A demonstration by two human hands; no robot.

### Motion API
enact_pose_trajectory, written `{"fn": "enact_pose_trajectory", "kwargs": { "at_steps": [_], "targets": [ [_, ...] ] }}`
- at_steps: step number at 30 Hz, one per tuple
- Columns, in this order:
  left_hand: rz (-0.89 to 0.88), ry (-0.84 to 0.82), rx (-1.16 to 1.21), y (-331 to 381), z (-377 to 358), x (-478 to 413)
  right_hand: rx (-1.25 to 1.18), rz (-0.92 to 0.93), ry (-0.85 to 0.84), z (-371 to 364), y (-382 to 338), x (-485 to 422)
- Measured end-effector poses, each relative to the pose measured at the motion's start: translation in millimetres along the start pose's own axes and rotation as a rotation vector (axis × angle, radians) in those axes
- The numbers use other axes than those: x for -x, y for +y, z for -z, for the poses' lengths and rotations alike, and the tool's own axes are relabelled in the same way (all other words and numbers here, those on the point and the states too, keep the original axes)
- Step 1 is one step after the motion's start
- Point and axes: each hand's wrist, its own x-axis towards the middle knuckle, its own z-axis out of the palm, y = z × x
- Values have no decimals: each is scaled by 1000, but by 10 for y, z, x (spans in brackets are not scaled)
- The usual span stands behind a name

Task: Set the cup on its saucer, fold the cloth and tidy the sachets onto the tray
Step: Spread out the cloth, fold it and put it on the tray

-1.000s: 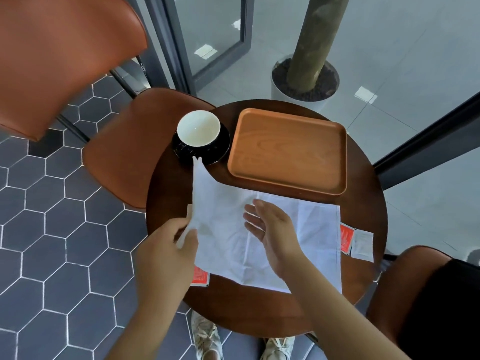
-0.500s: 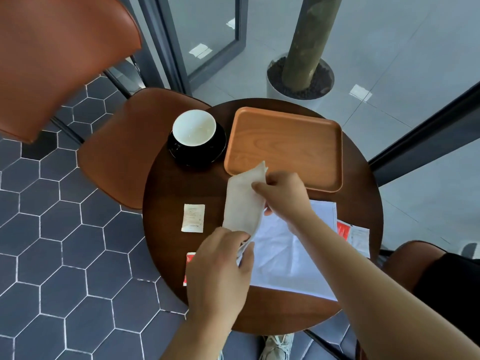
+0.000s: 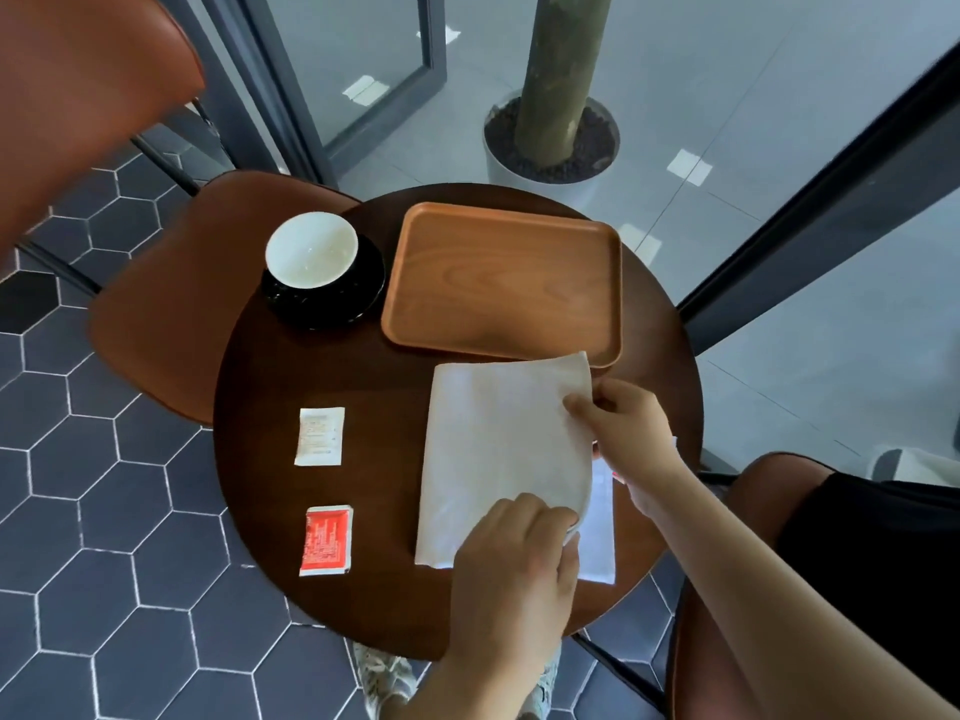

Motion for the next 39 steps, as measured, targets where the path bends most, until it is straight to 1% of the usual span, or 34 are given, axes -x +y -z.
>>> {"fn": "enact_pose_trajectory", "kwargs": {
  "at_steps": [5,8,14,16,18,20,22,24,26,29,32,36,39],
  "targets": [
    [-4,-79,-31,64,-289,24,2,-69,61,106,316,-49],
    [-12,-109,-31,78,-403,24,91,-61,84,107,411,-72],
    [-60,-154,-14,33,-496,63,264,37,160,142,511,-95],
    [-59,-135,2,-4,-486,91,288,57,173,159,535,-68],
    [-18,-87,4,-113,-456,113,312,85,216,172,561,-4],
    [22,-58,-66,-311,-411,132,356,152,275,174,607,110],
    [26,-65,-198,-576,-367,142,426,261,299,129,702,294],
    [32,-107,-297,-823,-332,134,526,409,268,19,864,507],
    [29,-180,-375,-1014,-344,128,636,539,195,-113,1032,691],
    [22,-297,-475,-1175,-441,177,801,629,134,-238,1222,802],
    [52,-348,-501,-1209,-502,211,896,653,124,-252,1313,795],
    [107,-343,-450,-1129,-450,216,897,662,121,-212,1341,797],
    [287,-241,-300,-1009,-313,235,832,586,151,-178,1318,870]
  ]
}}
